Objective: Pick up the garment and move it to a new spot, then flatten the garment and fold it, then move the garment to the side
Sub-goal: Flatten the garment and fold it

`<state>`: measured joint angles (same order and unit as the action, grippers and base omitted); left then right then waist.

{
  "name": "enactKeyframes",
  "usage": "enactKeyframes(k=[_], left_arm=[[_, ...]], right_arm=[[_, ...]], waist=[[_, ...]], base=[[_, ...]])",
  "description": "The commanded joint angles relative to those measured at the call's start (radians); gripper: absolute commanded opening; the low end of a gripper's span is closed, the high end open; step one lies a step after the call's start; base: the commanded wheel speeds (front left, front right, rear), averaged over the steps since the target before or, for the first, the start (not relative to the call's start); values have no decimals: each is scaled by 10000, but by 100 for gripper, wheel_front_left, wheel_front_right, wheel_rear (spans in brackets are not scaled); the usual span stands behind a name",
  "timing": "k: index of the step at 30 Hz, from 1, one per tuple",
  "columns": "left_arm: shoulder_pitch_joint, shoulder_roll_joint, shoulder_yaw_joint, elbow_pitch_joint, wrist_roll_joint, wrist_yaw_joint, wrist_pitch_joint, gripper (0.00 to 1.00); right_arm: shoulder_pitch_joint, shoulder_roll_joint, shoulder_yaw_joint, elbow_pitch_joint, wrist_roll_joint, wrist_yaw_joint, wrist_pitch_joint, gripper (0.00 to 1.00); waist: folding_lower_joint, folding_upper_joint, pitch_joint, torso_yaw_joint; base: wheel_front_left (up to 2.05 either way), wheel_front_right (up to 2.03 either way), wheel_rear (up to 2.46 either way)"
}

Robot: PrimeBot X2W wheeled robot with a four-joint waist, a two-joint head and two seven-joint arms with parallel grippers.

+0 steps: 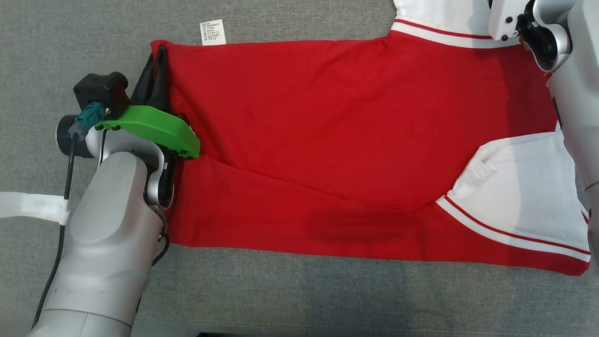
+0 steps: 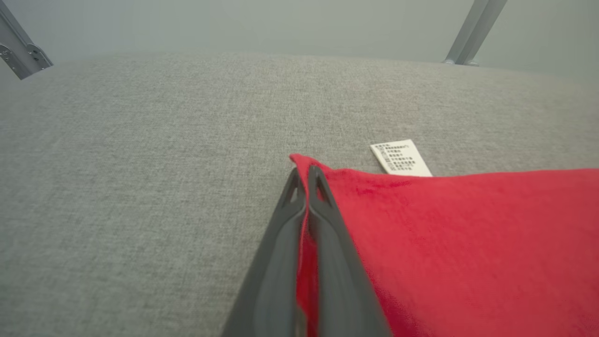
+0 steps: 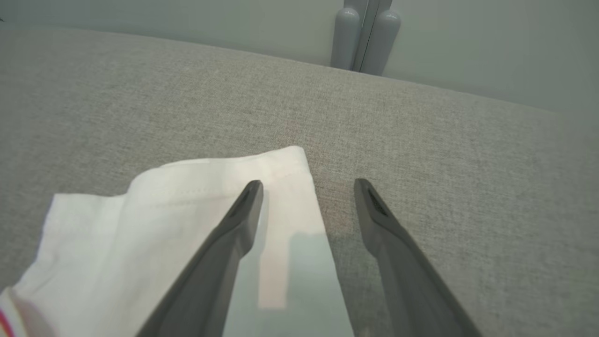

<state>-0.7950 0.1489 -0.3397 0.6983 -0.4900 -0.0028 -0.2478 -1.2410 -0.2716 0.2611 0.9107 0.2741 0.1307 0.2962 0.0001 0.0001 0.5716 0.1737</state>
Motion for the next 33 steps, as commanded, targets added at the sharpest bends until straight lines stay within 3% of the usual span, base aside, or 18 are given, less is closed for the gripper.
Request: enactKeyframes(k=[1,11,13,14,17,18,20,21,33], left_arm=[[-176,13,-21,-20,47,-24,-47,0],[-368,-66,-128,46,-8,-71,-76,0],[-390,-70,-147,79,-17,-73,-67,0],[-400,-59,-150,90,-20,-74,-59,0],[-395,8,-151,136,-25,-60,-75,0],[-395,8,-151,136,-25,-60,-75,0],[-395,39,-157,160,-39,-50,-79,0],[-399,48,-162,177,-48,-47,-81,0],[-237,368,-34,410,-215,-50,-84,0]], right_arm=[[-228,-59,100,179,-136,0,-46,100],[-979,-106,626,1521,-239,0,-47,100],[-1035,-59,766,1674,-200,0,-68,57],[-1069,-45,851,1731,-206,0,-79,44],[-1109,-32,1109,1896,-239,-2,-139,28],[-1109,-32,1109,1896,-239,-2,-139,28],[-1182,-53,1213,2000,-220,-8,-180,5],[-1235,-53,1269,2034,-237,-8,-207,0],[-853,187,1717,1994,551,-7,-1473,0]], waist=[[-1,-1,306,288],[-1,-1,508,422],[-1,-1,506,417],[-1,-1,497,402],[-1,-1,428,325],[-1,-1,428,325],[-1,-1,367,267],[-1,-1,336,237],[-1,-1,-487,-428]], base=[[0,0,0],[0,0,0],[0,0,0],[0,0,0],[0,0,0],[0,0,0],[0,0,0],[0,0,0],[0,0,0]])
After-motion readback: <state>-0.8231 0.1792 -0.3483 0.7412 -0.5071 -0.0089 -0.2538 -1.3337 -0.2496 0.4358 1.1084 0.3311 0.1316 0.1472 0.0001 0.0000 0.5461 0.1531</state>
